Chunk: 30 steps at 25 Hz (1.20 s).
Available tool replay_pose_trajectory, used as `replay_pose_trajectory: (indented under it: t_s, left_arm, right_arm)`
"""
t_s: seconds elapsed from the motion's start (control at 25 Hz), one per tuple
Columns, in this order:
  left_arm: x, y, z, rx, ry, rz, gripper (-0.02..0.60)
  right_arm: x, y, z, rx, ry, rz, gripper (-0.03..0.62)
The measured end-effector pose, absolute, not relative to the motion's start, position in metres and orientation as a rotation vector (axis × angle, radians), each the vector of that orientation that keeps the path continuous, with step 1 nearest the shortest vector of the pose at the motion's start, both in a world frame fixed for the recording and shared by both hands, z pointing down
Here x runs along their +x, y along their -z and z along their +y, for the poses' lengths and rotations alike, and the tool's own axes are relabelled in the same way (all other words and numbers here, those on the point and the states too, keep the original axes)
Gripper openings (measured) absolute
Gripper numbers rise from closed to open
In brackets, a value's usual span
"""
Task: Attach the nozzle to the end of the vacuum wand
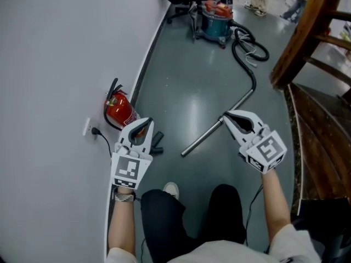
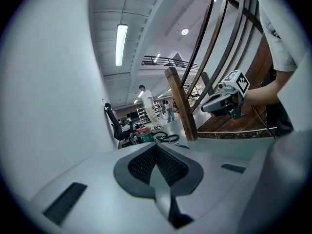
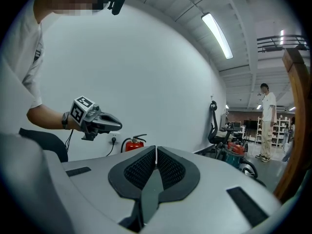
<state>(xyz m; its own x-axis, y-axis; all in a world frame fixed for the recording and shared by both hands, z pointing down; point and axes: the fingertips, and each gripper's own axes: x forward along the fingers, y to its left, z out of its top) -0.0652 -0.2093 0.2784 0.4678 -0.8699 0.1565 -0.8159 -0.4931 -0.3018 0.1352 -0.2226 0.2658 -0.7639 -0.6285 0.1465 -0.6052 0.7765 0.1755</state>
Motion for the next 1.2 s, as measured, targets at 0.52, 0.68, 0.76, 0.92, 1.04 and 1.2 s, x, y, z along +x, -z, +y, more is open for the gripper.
replay_pose_trajectory:
  t_s: [0.52,0.68,0.76,0.92,1.04,1.2]
  left_arm:
    - [-0.087,-0.373,-0.210,-2.551,0.572,1.476,-0.003]
    - [-0.094,-0.407,-0.216,-2.567,0.627,1.465,-0.003]
    - [-0.096,-0.424,-0.221,-2.574,0.648,1.458,-0.003]
    - [-0.104,-0.463,-0.231,-2.599,0.686,1.450,-0.003]
    - [-0.109,-0.492,-0.234,-2.622,0.702,1.454,-0.003]
    - [-0.118,-0.532,-0.241,-2.645,0.723,1.464,-0.002]
  right_arm:
    - [0.125,-0.362,-0.235,0.876,0.108,-2.768,0.031]
    - [0.115,-0.397,-0.241,0.818,0.090,-2.764,0.031]
    - [0.111,-0.418,-0.245,0.788,0.085,-2.753,0.031]
    - [0.095,-0.457,-0.252,0.723,0.080,-2.744,0.031]
    - [0.084,-0.483,-0.254,0.693,0.054,-2.734,0.031]
    - [0.069,-0.515,-0.262,0.660,0.049,-2.727,0.031]
